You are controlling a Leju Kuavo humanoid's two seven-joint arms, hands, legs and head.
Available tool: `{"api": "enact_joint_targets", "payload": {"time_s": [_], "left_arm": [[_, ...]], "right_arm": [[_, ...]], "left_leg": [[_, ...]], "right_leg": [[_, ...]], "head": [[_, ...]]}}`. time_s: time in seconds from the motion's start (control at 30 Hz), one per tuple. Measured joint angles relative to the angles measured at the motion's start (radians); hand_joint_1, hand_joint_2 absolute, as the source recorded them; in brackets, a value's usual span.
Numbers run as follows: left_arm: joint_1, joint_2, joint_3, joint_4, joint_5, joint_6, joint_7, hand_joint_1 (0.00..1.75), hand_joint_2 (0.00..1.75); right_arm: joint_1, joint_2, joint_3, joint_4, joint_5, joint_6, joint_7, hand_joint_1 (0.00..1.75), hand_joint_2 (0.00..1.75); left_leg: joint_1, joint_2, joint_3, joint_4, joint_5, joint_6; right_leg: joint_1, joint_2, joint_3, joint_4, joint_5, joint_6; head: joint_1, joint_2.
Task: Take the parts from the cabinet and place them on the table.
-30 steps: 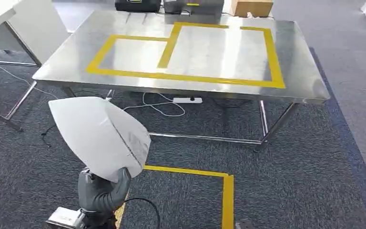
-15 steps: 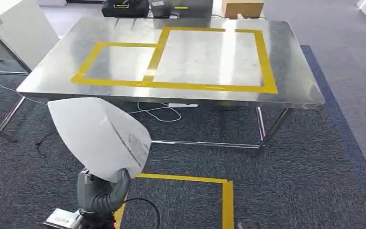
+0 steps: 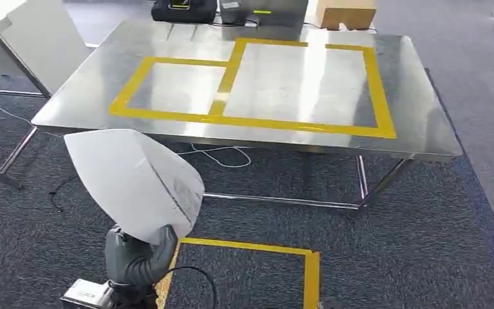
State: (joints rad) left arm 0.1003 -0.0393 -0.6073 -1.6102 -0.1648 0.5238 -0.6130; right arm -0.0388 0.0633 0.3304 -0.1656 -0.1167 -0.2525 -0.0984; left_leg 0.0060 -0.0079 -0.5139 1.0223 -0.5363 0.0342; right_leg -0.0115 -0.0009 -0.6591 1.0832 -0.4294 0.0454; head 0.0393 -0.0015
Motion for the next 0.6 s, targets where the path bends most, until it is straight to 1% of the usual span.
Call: {"api": "enact_joint_targets", "payload": {"time_s": [0.03, 0.07, 0.13, 0.17, 0.2, 0.23, 0.27, 0.3, 0.33, 0.37, 0.4, 0.43, 0.47, 0.5, 0.53, 0.57, 0.6], "left_arm": [[0.0, 0.0, 0.0, 0.0, 0.0, 0.0, 0.0, 1.75, 1.75], [-0.001, 0.0, 0.0, 0.0, 0.0, 0.0, 0.0, 1.75, 1.75], [-0.002, 0.0, 0.0, 0.0, 0.0, -0.001, 0.001, 1.75, 1.75], [-0.003, 0.0, 0.0, 0.0, 0.0, -0.002, 0.001, 1.75, 1.75], [-0.003, 0.0, 0.0, -0.001, 0.0, -0.002, 0.001, 1.75, 1.75], [-0.005, 0.0, 0.0, -0.001, 0.0, -0.002, 0.0, 1.75, 1.75], [-0.007, 0.0, 0.0, -0.001, 0.0, -0.002, 0.0, 1.75, 1.75], [-0.005, 0.001, 0.0, -0.001, 0.0, -0.002, 0.0, 1.75, 1.75], [-0.003, 0.002, 0.0, -0.001, 0.0, -0.002, 0.0, 1.75, 1.75], [-0.002, 0.003, 0.0, 0.0, 0.0, -0.002, 0.0, 1.75, 1.75], [-0.001, 0.004, 0.0, 0.0, 0.0, -0.003, 0.0, 1.75, 1.75], [-0.001, 0.004, 0.0, 0.0, 0.0, -0.003, 0.0, 1.75, 1.75], [-0.001, 0.005, 0.0, 0.0, 0.0, -0.003, 0.0, 1.75, 1.75], [-0.001, 0.005, 0.0, 0.0, 0.0, -0.003, 0.0, 1.75, 1.75], [-0.002, 0.006, 0.0, 0.0, 0.0, -0.003, 0.0, 1.75, 1.75], [-0.001, 0.005, 0.0, 0.0, 0.0, -0.003, 0.0, 1.75, 1.75], [-0.002, 0.006, 0.0, 0.0, 0.0, -0.003, 0.0, 1.75, 1.75]], "right_arm": [[-0.001, 0.0, 0.0, 0.0, 0.0, 0.0, 0.001, 0.0, 0.0], [-0.002, 0.0, 0.0, 0.0, 0.0, 0.0, 0.0, 0.0, 0.0], [-0.004, 0.0, 0.0, 0.0, 0.0, 0.0, 0.002, 0.0, 0.0], [-0.002, -0.001, 0.0, 0.0, 0.001, 0.0, 0.002, 0.0, 0.0], [0.0, 0.0, 0.0, 0.0, 0.0, -0.001, 0.002, 0.0, 0.0], [0.0, 0.0, 0.0, 0.0, 0.001, -0.001, 0.0, 0.0, 0.0], [-0.002, 0.0, 0.0, 0.0, 0.001, -0.001, 0.0, 0.0, 0.0], [-0.004, 0.0, 0.0, 0.0, 0.001, -0.001, 0.0, 0.0, 0.0], [-0.004, 0.0, 0.0, 0.0, 0.001, 0.001, 0.0, 0.0, 0.0], [-0.003, 0.0, 0.0, 0.0, 0.001, 0.0, 0.0, 0.0, 0.0], [0.0, 0.0, 0.0, 0.0, 0.001, 0.0, 0.001, 0.0, 0.0], [0.001, 0.0, 0.0, 0.0, 0.001, 0.0, 0.001, 0.0, 0.0], [0.001, 0.0, 0.0, 0.0, 0.001, 0.0, 0.001, 0.0, 0.0], [0.0, 0.0, 0.0, 0.0, 0.001, 0.0, 0.001, 0.0, 0.0], [0.001, 0.0, 0.0, 0.0, 0.001, 0.0, 0.001, 0.0, 0.0], [-0.003, 0.0, 0.0, 0.0, 0.001, 0.0, 0.001, 0.0, 0.0], [-0.003, 0.0, 0.0, 0.0, 0.001, 0.0, 0.002, 0.0, 0.0]], "left_leg": [[-0.006, 0.0, -0.001, -0.001, -0.009, -0.008], [-0.008, 0.0, -0.001, 0.003, -0.017, -0.014], [-0.006, 0.002, 0.005, -0.008, -0.017, -0.022], [-0.006, 0.003, 0.009, -0.012, -0.02, -0.026], [-0.004, 0.004, 0.02, -0.006, -0.031, -0.033], [-0.005, 0.004, 0.007, 0.028, -0.043, -0.039], [-0.003, 0.004, -0.032, 0.099, -0.071, -0.044], [-0.001, 0.004, -0.081, 0.18, -0.1, -0.047], [-0.001, 0.004, -0.133, 0.259, -0.119, -0.049], [-0.001, 0.004, -0.171, 0.304, -0.12, -0.049], [-0.001, 0.004, -0.186, 0.302, -0.092, -0.047], [-0.001, 0.004, -0.18, 0.258, -0.04, -0.043], [-0.002, 0.004, -0.158, 0.185, 0.02, -0.037], [-0.005, 0.004, -0.129, 0.09, 0.087, -0.028], [-0.01, 0.005, -0.111, 0.06, 0.086, -0.018], [-0.013, 0.005, -0.098, 0.029, 0.074, -0.017], [-0.015, 0.005, -0.097, 0.029, 0.064, -0.015]], "right_leg": [[0.005, 0.0, 0.019, -0.018, -0.021, -0.002], [0.005, -0.001, 0.042, -0.058, -0.038, -0.009], [0.007, 0.002, 0.041, -0.049, -0.043, -0.021], [0.007, 0.003, 0.045, -0.052, -0.047, -0.026], [-0.001, 0.002, 0.059, -0.061, -0.047, -0.032], [-0.001, 0.001, 0.068, -0.062, -0.053, -0.041], [-0.001, 0.001, 0.074, -0.062, -0.058, -0.047], [0.0, 0.001, 0.079, -0.062, -0.063, -0.048], [0.0, 0.001, 0.085, -0.062, -0.07, -0.049], [0.001, 0.002, 0.092, -0.062, -0.077, -0.049], [0.001, 0.002, 0.102, -0.062, -0.084, -0.048], [0.002, 0.004, 0.114, -0.062, -0.093, -0.048], [0.002, 0.005, 0.127, -0.062, -0.101, -0.047], [0.003, 0.005, 0.141, -0.062, -0.11, -0.045], [0.001, 0.005, 0.137, -0.065, -0.117, -0.041], [0.007, 0.009, 0.143, -0.063, -0.125, -0.031], [0.002, 0.006, 0.139, -0.065, -0.125, -0.024]], "head": [[0.0, 0.0], [0.0, 0.0], [-0.009, 0.0], [-0.008, 0.0], [-0.006, 0.0], [-0.016, 0.0], [-0.02, 0.0], [-0.021, 0.0], [-0.019, 0.0], [-0.022, 0.0], [-0.02, 0.0], [-0.02, 0.0], [-0.022, 0.0], [-0.02, 0.0], [-0.018, 0.0], [-0.018, 0.0], [-0.016, 0.0]]}}
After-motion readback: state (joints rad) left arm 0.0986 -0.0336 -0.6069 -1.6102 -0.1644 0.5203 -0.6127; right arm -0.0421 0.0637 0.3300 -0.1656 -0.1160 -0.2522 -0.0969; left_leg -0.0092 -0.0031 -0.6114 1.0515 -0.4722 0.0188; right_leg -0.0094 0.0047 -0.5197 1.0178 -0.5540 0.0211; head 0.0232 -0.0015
